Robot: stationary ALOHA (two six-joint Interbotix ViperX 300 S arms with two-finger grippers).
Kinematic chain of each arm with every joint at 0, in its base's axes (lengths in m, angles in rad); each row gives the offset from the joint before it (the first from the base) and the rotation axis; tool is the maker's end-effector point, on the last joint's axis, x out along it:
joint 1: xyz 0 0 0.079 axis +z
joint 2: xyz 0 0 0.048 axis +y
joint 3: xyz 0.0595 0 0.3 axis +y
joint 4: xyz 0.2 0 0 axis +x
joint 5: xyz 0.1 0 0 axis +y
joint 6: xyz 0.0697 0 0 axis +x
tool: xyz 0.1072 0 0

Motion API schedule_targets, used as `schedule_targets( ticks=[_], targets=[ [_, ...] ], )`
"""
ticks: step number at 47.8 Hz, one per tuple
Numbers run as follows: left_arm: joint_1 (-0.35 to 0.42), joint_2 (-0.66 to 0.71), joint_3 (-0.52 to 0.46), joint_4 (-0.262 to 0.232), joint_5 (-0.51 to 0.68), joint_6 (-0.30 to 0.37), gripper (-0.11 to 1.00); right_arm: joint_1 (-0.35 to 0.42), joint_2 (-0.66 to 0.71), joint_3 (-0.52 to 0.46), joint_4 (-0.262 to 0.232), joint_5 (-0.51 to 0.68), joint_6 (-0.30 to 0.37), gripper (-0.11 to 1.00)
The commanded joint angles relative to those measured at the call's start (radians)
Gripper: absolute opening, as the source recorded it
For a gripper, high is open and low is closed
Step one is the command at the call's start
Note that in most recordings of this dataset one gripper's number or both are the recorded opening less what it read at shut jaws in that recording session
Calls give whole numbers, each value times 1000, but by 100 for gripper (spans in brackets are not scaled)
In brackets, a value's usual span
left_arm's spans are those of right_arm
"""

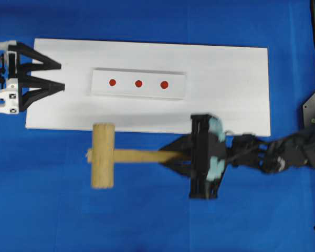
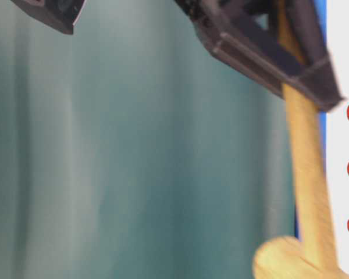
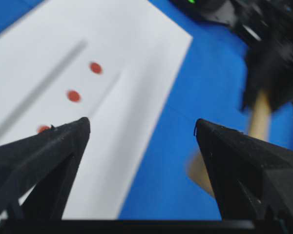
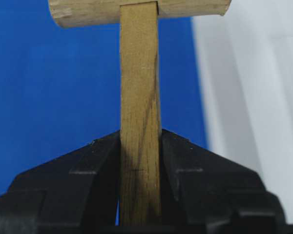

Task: Hit the mark with a hammer.
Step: 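Lower the hammer onto the table and open the right gripper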

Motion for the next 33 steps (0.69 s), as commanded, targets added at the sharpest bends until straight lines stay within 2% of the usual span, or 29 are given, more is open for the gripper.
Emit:
schedule_targets(
  ticks=[1, 13, 33],
  targets=[
    [17, 8, -14, 3, -18, 32, 87, 29, 17, -61, 8, -29, 3, 9],
    [18, 5, -9, 2, -28, 43, 87, 41, 100, -135, 25, -32, 3, 9],
    [17, 0, -5, 0, -28, 43, 86, 41, 179, -140, 23, 8, 2, 9]
  ],
)
